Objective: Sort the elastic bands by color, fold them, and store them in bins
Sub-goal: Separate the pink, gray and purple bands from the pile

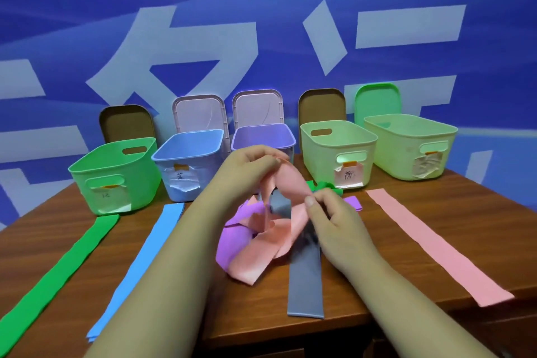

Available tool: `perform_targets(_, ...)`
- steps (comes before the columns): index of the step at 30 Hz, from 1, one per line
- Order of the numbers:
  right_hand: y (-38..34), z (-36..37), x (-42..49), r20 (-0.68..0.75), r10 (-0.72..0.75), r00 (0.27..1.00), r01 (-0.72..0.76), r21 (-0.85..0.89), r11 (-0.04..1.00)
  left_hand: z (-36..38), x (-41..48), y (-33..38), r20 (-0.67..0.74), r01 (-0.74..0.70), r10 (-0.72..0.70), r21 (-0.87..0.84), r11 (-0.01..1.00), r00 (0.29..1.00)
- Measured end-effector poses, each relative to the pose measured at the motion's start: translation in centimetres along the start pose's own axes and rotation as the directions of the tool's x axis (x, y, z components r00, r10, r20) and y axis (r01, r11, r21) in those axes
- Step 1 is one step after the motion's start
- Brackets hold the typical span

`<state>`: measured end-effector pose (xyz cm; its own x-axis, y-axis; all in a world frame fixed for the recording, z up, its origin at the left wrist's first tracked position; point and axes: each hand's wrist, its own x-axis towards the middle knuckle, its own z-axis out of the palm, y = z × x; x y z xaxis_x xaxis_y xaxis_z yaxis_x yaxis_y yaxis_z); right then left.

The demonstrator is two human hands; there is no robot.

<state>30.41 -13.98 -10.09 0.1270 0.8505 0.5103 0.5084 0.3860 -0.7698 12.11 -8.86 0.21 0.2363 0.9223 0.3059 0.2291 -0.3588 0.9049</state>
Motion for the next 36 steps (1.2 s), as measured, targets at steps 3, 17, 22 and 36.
perform_targets(3, -0.2, -0.6, 0.1, -0.161, 0.039, 0.986, -0.03, 0.059, 0.998, 0.9, 0.8, 0.4, 0.071, 0.065, -0.058, -0.109, 0.992, 0.996)
perform_targets(17, 0.6, -0.8, 0.9, -0.264, 0.178, 0.948, -0.169, 0.057, 0.984, 0.2, 1.4, -4.2, 0.195, 0.205, -0.123, -0.486, 0.85, 0.973)
perform_targets(22, 1.1, 0.0, 0.8, -0.132, 0.149, 0.98, -0.164, -0.113, 0.98, 0.7, 1.1, -4.5, 0.056, 0.18, -0.175, -0.486, 0.856, 0.983)
perform_targets(36, -0.4, 1.1, -0.4, 0.07, -0.081, 0.994, 0.093, -0.179, 0.979, 1.9, 0.3, -4.8, 0.136, 0.263, -0.227, -0.593, 0.761, 0.964)
